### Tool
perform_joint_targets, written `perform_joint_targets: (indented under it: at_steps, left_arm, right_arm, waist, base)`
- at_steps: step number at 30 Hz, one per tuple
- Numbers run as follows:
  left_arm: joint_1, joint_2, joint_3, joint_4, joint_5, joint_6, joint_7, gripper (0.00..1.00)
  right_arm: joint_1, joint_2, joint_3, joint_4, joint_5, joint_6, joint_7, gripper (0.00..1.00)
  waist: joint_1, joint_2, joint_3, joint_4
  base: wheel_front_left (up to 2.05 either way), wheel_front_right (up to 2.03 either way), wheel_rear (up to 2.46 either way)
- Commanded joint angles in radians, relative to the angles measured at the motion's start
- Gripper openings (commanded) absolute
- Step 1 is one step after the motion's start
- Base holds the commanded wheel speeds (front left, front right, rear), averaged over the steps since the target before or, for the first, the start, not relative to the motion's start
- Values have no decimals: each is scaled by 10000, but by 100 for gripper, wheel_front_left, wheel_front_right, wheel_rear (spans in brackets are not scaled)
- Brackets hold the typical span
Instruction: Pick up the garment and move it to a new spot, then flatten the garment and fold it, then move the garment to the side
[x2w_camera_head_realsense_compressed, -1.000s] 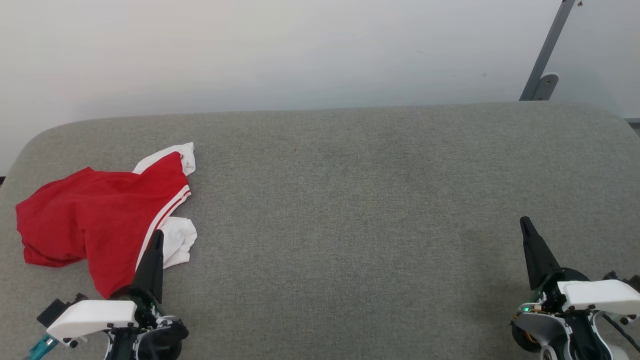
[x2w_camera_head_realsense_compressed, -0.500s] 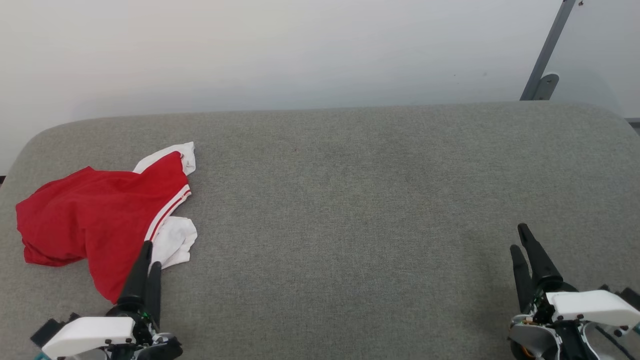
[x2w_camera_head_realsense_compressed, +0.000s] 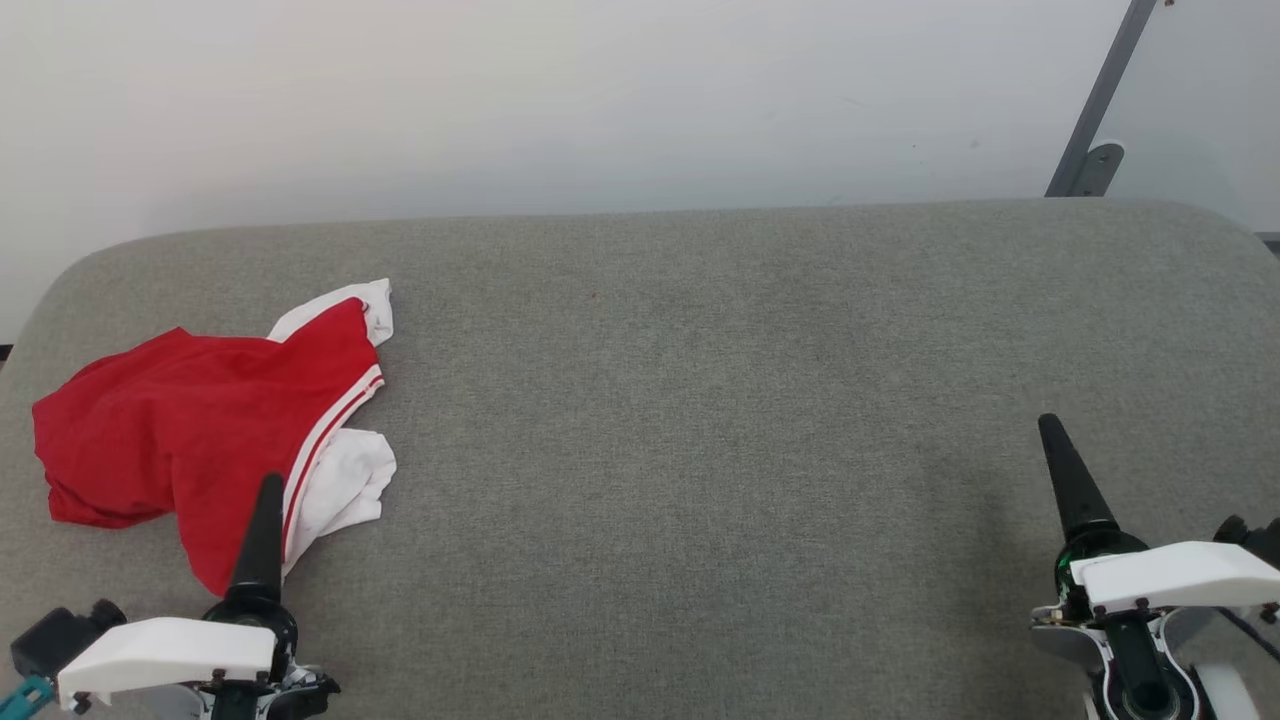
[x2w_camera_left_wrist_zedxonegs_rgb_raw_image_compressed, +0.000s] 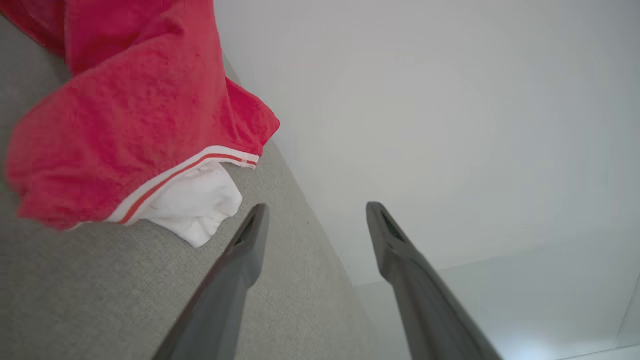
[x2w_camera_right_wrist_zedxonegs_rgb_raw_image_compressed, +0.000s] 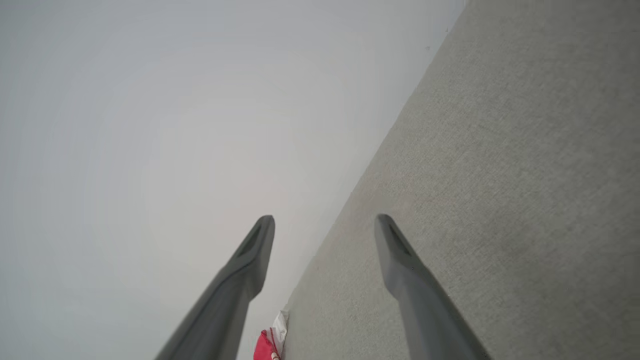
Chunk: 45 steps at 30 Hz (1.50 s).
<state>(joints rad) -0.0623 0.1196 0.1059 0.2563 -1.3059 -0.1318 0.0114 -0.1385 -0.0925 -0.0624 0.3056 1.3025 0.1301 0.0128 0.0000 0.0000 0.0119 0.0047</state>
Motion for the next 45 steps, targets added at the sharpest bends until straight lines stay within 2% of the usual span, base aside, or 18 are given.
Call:
perform_joint_targets:
  at_steps: [1, 13, 21, 35, 45]
  left_arm:
    - [-242, 113, 38, -233, 553, 4, -115, 100]
    - [-19, 123, -103, -479, 3213, 6, -583, 100]
    - [7, 191, -203, -547, 4620, 7, -859, 100]
    - [41, 360, -313, -606, 6609, 10, -1298, 100]
    - [102, 494, -416, -557, 7658, 11, -1580, 100]
  right_arm:
    - [-340, -86, -20, -198, -583, 5, -129, 100]
    - [-240, 49, -133, -495, -4024, 6, -595, 100]
    - [-266, 134, -194, -648, -6009, 6, -878, 100]
    - [-295, 229, -73, -877, -8488, 6, -1320, 100]
    - [-357, 260, -84, -806, -9806, 7, -1591, 100]
  waist:
    - [0, 0, 9, 7]
    - [0, 0, 122, 54]
    - [0, 0, 224, 73]
    - [0, 0, 362, 70]
    - [0, 0, 486, 66]
  base:
    - [0, 0, 0]
    - [0, 0, 0]
    - [0, 0, 0]
    - [0, 0, 0]
    - [0, 0, 0]
